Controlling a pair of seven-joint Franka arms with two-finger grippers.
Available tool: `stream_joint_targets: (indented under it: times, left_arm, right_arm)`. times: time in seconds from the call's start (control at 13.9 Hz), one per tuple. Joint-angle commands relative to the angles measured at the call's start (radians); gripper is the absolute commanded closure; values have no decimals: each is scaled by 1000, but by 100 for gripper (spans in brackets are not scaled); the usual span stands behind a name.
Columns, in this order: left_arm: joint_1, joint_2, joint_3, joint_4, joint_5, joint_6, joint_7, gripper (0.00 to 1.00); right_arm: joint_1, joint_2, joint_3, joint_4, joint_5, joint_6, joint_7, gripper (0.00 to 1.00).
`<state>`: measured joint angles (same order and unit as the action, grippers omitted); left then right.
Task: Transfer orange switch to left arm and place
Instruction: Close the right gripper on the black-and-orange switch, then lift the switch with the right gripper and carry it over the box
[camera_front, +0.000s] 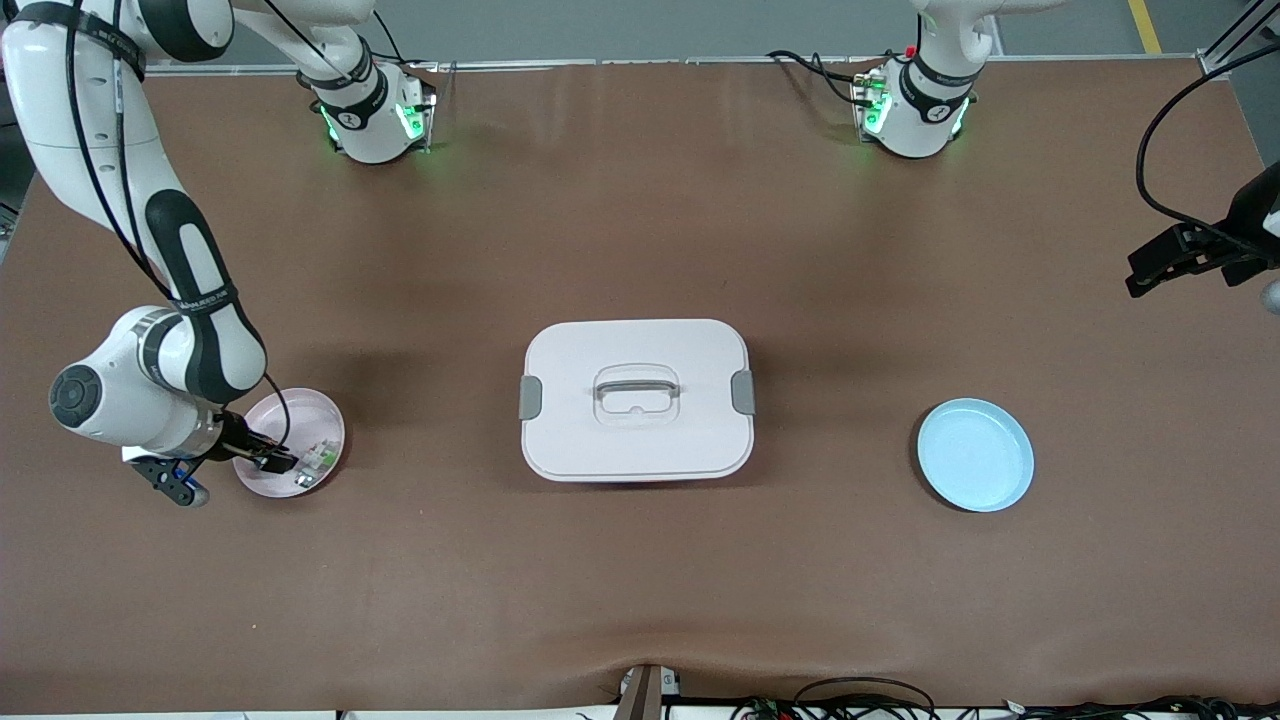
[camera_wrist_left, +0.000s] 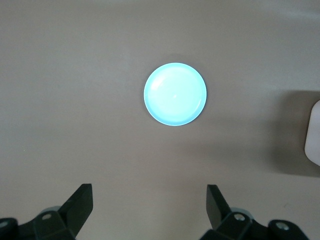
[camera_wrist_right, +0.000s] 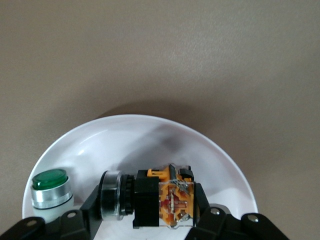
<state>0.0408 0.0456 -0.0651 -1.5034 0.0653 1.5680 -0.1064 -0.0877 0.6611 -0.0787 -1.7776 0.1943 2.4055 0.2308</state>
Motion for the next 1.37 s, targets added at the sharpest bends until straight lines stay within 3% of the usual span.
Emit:
stream_joint_targets:
  times: [0.0, 0.29, 0.58, 0.87, 1.01, 1.3]
  left_arm:
    - [-1, 5, -2, 3, -15, 1, 4, 0]
    - [-1, 29, -4, 5, -74, 13, -10, 0]
    - [4, 59, -4, 6, -93, 38, -10, 0]
    - [11, 89, -2, 6, -165, 69, -10, 0]
    - [13, 99, -1, 5, -165, 87, -12, 0]
    - [13, 109, -1, 6, -167, 93, -12, 0]
  right_arm:
    - [-20, -23, 7, 0, 1, -11, -80, 61]
    - [-21, -95, 7, -11, 1, -31, -191, 61]
    - [2, -224, 14, -11, -1, -228, -312, 61]
    - [97, -320, 14, -9, -1, -279, -457, 67]
    - [149, -366, 16, -8, 0, -301, -589, 76]
    - [261, -446, 19, 7, 7, -309, -773, 80]
